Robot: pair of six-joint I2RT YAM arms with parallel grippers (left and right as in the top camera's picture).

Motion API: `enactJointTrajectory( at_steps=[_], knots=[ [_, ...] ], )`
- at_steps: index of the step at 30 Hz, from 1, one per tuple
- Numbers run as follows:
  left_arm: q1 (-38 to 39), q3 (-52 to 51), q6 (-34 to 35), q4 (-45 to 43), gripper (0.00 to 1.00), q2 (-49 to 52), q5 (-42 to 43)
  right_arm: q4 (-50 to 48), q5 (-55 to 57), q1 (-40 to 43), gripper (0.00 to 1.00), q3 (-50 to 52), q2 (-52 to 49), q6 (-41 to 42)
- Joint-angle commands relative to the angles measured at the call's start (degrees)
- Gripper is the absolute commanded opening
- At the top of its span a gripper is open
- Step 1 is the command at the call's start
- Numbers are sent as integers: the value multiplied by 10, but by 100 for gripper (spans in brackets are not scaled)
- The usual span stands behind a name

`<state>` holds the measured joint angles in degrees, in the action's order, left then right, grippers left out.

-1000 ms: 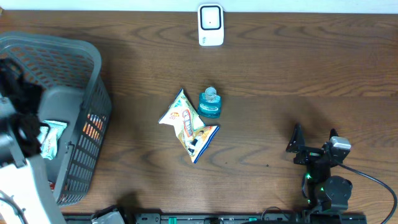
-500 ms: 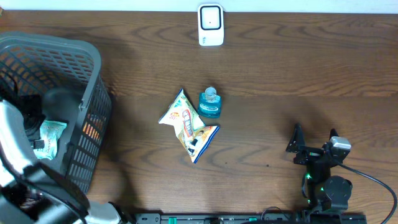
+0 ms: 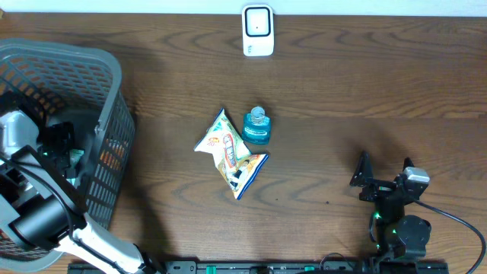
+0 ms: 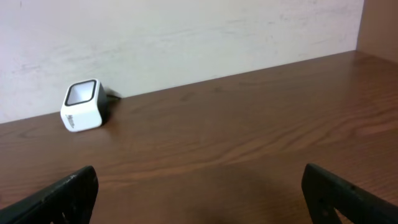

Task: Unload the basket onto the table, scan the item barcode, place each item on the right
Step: 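Reach the left gripper into the basket and grasp the wipes pack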

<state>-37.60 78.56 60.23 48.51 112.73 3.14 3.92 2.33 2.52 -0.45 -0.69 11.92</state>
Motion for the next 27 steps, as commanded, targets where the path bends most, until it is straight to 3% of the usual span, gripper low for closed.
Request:
enactJointTrajectory(
  at_steps=[1,2,3,4,5,6,13,27],
  knots=[
    [2,-7,-2,-13,95,39,3,1,3,-3,99,1,3,-4],
    [2,-7,-6,-13,81,43,2,1,3,-3,99,1,3,-4],
    [3,-7,-13,-13,59,46,1,1,3,-3,99,1,3,-4],
    [4,-7,-18,-13,25,46,1,1,3,-3,99,1,3,-4],
    [5,-7,-23,-13,12,46,1,1,3,-3,99,1,3,-4],
    [5,-7,-28,-13,8,45,1,1,3,-3,99,1,3,-4],
    [4,-7,-62,-8,7,6,1,1,3,-3,99,1,3,-4],
    [5,-7,-86,29,7,-216,-2,1,3,-3,99,1,3,-4]
  ],
)
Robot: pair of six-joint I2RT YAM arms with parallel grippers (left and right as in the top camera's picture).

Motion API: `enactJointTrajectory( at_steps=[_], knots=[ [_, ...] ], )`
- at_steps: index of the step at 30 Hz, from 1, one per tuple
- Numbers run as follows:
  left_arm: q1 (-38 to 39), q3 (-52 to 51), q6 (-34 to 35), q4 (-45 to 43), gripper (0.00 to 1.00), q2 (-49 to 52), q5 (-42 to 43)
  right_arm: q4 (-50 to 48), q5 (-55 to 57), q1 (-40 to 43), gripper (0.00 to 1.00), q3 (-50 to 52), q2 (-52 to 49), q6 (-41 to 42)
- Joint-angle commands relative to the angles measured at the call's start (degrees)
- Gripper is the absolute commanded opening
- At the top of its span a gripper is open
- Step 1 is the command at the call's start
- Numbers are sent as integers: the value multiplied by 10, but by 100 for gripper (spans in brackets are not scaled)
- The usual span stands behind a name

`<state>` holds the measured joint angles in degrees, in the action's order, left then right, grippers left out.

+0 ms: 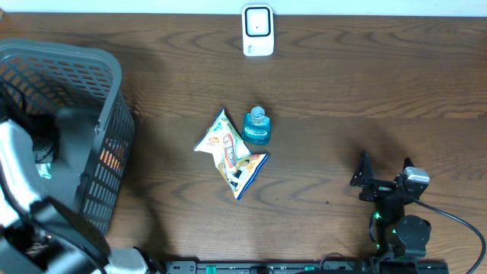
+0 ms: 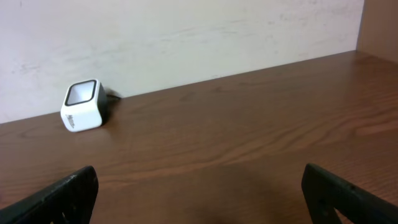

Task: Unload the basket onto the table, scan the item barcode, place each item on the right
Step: 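Reach the left gripper into the basket and grasp the wipes pack, then carry the light-blue wipes pack right and place it on the table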

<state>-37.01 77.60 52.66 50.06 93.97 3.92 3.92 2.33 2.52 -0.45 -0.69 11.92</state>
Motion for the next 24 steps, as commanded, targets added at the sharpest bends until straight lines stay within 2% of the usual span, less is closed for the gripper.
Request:
enactJointTrajectory(
  at_steps=[1,7,11,15,18,21,24],
  knots=[
    [-1,2,-10,18,7,-39,-9,1,3,-3,99,1,3,-4],
    [14,2,-43,24,7,-124,2,1,3,-3,99,1,3,-4],
    [79,2,-78,-1,7,-212,2,1,3,-3,99,1,3,-4],
    [190,2,-121,-52,8,-292,-1,1,3,-3,99,1,3,-4],
    [297,2,-126,-74,7,-335,-46,1,3,-3,99,1,3,-4],
    [409,2,-126,-85,7,-350,-110,1,3,-3,99,1,3,-4],
    [519,2,-126,-99,7,-334,-136,1,3,-3,99,1,3,-4]
  ],
)
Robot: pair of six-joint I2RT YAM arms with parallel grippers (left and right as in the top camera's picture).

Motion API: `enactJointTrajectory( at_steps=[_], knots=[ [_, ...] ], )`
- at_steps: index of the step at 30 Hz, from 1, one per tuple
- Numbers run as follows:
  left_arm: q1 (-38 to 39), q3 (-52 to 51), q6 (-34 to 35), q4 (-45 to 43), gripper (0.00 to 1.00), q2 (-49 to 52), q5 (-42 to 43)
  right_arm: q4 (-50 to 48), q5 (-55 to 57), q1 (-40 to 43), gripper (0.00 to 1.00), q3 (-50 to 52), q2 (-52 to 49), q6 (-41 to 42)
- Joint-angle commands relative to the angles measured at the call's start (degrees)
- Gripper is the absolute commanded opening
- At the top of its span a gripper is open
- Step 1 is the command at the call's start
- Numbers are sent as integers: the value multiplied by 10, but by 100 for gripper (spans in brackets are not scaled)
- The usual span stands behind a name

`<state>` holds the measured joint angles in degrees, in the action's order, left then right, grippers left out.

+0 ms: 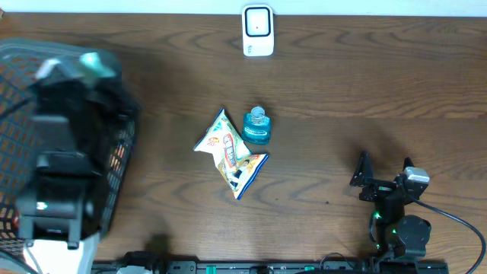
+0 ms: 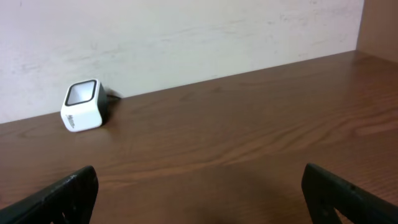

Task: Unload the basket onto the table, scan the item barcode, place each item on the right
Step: 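Carry the light-blue wipes pack right and place it on the table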

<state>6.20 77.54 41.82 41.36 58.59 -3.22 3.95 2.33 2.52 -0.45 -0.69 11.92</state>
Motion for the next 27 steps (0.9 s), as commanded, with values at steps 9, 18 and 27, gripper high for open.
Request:
enactJointTrajectory(
  at_steps=[9,18,27],
  knots=[
    [365,3,-192,-126,8,205,-70,1,3,-3,99,1,3,-4],
    [505,3,-315,-210,7,437,-110,1,3,-3,99,1,3,-4],
    [516,3,-256,-203,7,542,-58,1,3,-3,99,1,3,-4]
  ],
)
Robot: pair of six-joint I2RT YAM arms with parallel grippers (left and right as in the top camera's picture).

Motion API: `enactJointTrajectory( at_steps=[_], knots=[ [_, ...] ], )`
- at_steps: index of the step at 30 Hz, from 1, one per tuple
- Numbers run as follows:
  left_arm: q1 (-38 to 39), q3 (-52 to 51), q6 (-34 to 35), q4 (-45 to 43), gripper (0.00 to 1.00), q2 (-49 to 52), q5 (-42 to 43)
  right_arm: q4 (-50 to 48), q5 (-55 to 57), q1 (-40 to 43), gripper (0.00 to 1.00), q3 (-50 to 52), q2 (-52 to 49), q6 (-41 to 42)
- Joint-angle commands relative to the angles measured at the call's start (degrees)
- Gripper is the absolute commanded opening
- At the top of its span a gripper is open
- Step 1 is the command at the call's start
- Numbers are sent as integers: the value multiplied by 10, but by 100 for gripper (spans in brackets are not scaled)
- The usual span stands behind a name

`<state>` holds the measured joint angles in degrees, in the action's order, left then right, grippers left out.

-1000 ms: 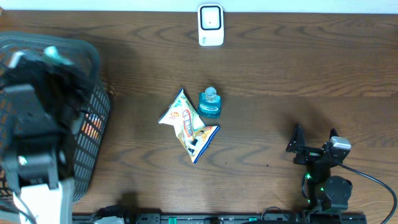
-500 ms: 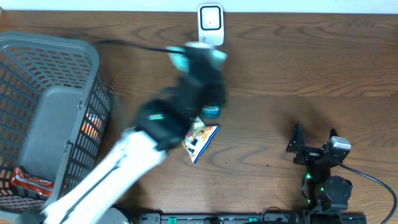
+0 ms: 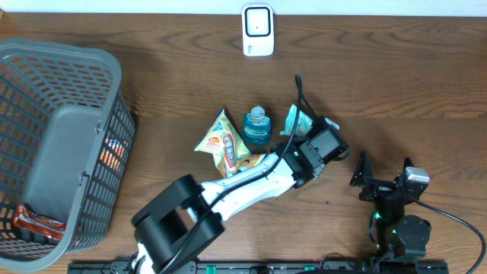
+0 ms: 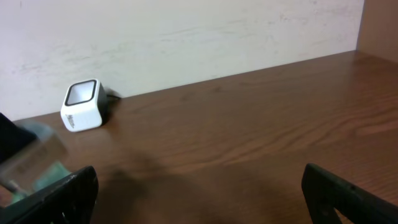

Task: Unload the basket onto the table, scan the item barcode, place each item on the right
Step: 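Carry the light-blue wipes pack right and place it on the table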

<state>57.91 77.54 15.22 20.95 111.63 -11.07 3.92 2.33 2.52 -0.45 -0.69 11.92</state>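
Note:
My left gripper [image 3: 301, 129] reaches across the table's middle and is shut on a small teal packet [image 3: 295, 119], just right of the blue bottle [image 3: 257, 126]. The same packet [image 4: 32, 167] shows as a blur at the left edge of the right wrist view. The white barcode scanner [image 3: 257, 30] stands at the far edge, its window facing up; the right wrist view also catches the scanner [image 4: 81, 113] by the wall. My right gripper [image 3: 384, 170] rests open near the front right, and nothing lies between the fingers of the right gripper [image 4: 202, 199].
A grey mesh basket [image 3: 114, 144] fills the left side, with a red packet [image 3: 34, 221] in its near corner. A yellow snack bag [image 3: 228, 151] lies beside the bottle. The left arm [image 3: 236, 183] lies over the bag's near end.
The left gripper was raised above the basket with the teal packet. Now it holds the packet over the table's middle, right of the blue bottle. The right arm has not moved.
The left gripper was down inside the basket at the two oldest moments. Then it was up over the basket's far corner with a teal packet in it. Now the packet is out over the table near the bottle, and the right gripper stayed parked throughout.

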Motion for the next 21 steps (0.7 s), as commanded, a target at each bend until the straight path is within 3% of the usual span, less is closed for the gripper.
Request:
enactJointTrajectory(
  at_steps=[1,4,6,8,9,13,17,21],
  knots=[
    [0,3,14,2,7,16,23,1,3,-3,99,1,3,-4],
    [0,3,21,2,10,19,25,1,3,-3,99,1,3,-4],
    [0,5,30,5,50,15,25,1,3,-3,99,1,3,-4],
    [0,17,25,24,82,7,25,1,3,-3,99,1,3,-4],
    [0,33,24,45,93,-1,24,1,3,-3,99,1,3,-4],
    [-7,97,5,106,95,-43,25,1,3,-3,99,1,3,-4],
    [-22,172,-66,151,96,-114,23,1,3,-3,99,1,3,-4],
    [-54,225,-71,182,97,-190,-34,1,3,-3,99,1,3,-4]
  ],
)
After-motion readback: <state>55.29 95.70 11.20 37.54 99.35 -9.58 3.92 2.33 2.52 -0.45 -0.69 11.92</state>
